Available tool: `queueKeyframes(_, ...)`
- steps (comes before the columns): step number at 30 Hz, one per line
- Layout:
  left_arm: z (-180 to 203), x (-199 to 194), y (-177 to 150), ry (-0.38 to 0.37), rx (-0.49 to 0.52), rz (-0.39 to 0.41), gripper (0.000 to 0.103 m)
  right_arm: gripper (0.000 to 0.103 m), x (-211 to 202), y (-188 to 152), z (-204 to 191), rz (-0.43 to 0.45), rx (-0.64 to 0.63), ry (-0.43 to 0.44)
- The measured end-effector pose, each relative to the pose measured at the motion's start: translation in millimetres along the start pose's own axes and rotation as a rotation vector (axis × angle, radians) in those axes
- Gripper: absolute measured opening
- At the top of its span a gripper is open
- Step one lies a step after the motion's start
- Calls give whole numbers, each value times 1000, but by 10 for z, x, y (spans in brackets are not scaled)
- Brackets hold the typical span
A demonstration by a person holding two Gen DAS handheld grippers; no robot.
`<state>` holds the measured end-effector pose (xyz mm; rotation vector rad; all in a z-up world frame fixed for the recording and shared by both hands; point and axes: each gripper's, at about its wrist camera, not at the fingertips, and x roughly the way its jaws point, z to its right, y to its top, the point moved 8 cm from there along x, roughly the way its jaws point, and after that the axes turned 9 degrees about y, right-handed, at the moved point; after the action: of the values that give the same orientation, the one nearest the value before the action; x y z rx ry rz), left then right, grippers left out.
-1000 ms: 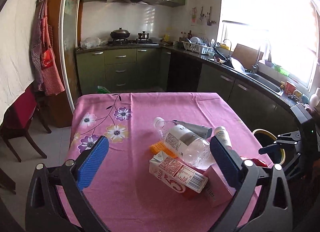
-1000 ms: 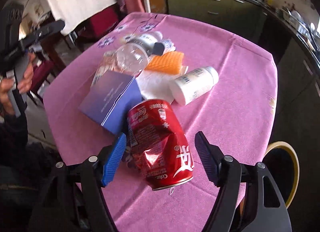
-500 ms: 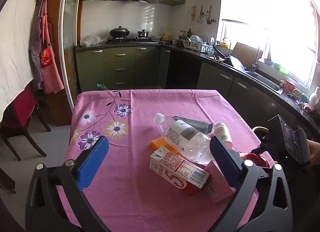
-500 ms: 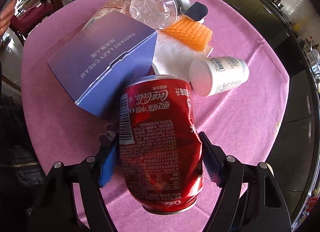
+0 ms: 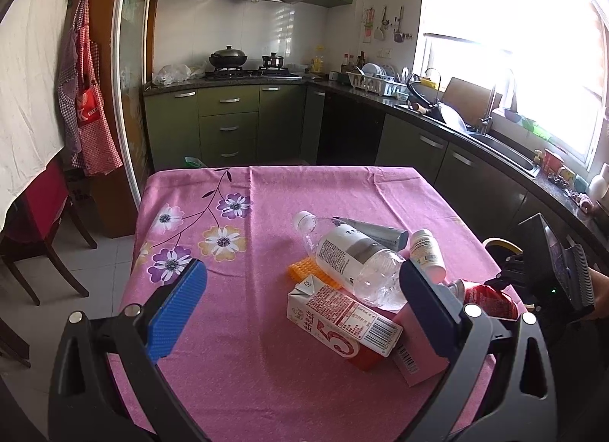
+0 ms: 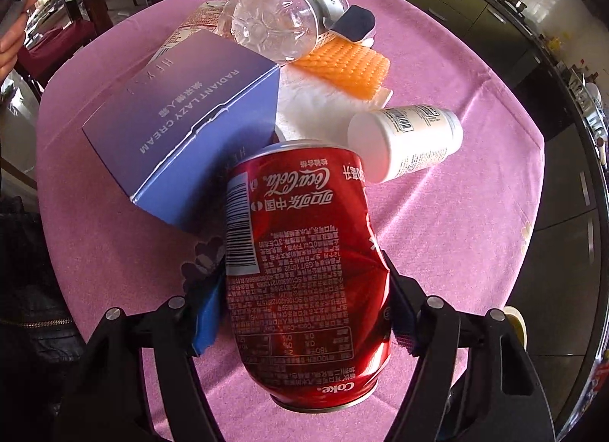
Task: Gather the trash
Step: 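Carry the Coca-Cola can over the trash bin with the right gripper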
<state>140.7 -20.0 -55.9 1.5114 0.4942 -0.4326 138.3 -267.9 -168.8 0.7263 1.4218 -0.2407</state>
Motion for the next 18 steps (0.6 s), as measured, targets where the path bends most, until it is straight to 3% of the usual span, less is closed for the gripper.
queueKeyframes(10,5,-23,21,8,3,3,97,71,-291,-109,131,68,61,-31)
queueKeyframes(18,101,-42,36,2,23,6,96,71,-689,-481,802,117,264,-118)
